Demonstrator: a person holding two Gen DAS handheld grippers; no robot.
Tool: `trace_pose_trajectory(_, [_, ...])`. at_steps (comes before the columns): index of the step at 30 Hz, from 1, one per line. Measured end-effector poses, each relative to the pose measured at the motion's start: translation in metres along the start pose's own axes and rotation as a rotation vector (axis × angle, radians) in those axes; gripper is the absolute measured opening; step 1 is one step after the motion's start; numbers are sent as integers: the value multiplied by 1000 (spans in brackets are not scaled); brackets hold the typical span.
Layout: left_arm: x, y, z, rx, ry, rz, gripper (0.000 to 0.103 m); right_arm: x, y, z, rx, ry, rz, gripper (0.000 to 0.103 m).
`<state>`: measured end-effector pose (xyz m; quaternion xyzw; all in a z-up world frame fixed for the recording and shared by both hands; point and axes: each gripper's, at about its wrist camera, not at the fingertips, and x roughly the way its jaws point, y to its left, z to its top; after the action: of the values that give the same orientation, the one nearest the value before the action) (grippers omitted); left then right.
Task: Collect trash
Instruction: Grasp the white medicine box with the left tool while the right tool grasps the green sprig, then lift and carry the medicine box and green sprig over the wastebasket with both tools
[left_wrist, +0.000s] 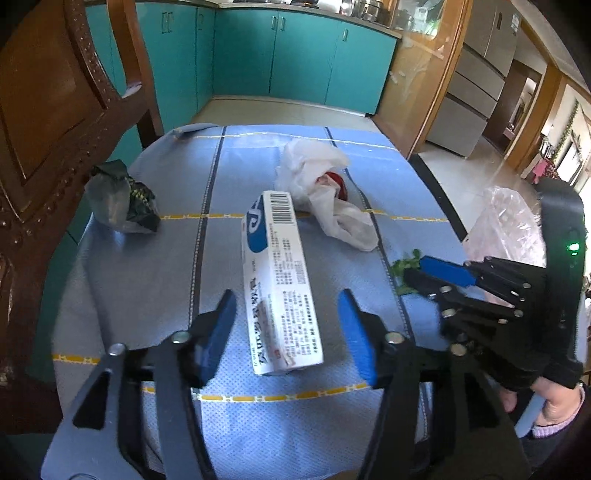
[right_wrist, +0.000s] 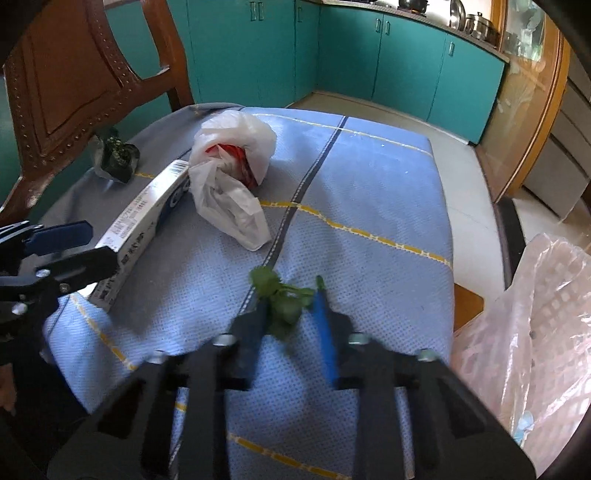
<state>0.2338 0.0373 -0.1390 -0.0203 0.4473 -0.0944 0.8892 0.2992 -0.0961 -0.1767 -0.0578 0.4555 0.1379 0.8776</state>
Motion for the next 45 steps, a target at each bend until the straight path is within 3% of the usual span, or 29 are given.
trace_pose_trajectory(7, [12, 1, 0, -18, 17, 33, 63, -14, -7, 0, 19, -32, 17, 11])
trace_pose_trajectory(12, [18, 1, -1, -26, 25, 39, 37, -23, -8, 0, 23, -56, 27, 10])
trace_pose_trajectory(16, [12, 1, -1, -29, -2, 52, 31, -26, -13, -1, 34, -59, 24, 11])
trace_pose_trajectory(18, [8, 3, 0, -40, -24, 51, 30, -24, -15, -2, 45, -54, 18, 23])
trace_pose_trajectory(20, [2, 5, 2, -51, -46, 46, 30, -23, -14, -1, 47, -54, 14, 52])
trace_pose_trajectory(21, [1, 5, 2, -53, -53, 43, 29, -22, -14, -1, 45, -57, 9, 54])
trace_pose_trajectory(29, [9, 3, 1, -26, -10, 16, 30, -4, -4, -3, 5, -18, -41, 55])
trace_pose_trajectory(32, [17, 3, 3, -21, -3, 27, 47, -2, 1, -3, -18, -16, -68, 55])
trace_pose_trajectory(35, [29, 3, 7, -23, -3, 51, 50, 1, 3, -3, -29, -13, -78, 55])
trace_pose_trajectory(37, [36, 1, 9, -25, 8, 46, 49, 3, 3, -4, -28, -15, -79, 49])
trace_pose_trajectory(40, [41, -4, 10, -1, 12, 71, 24, 1, 3, -4, -30, -18, -73, 24])
trace_pose_trajectory(43, [35, -5, 9, 12, -13, 89, 24, 0, 2, -3, -28, -20, -64, 10])
trace_pose_trajectory(45, [24, -5, 8, 14, -49, 113, 23, -3, 2, -3, -24, -31, -54, 7])
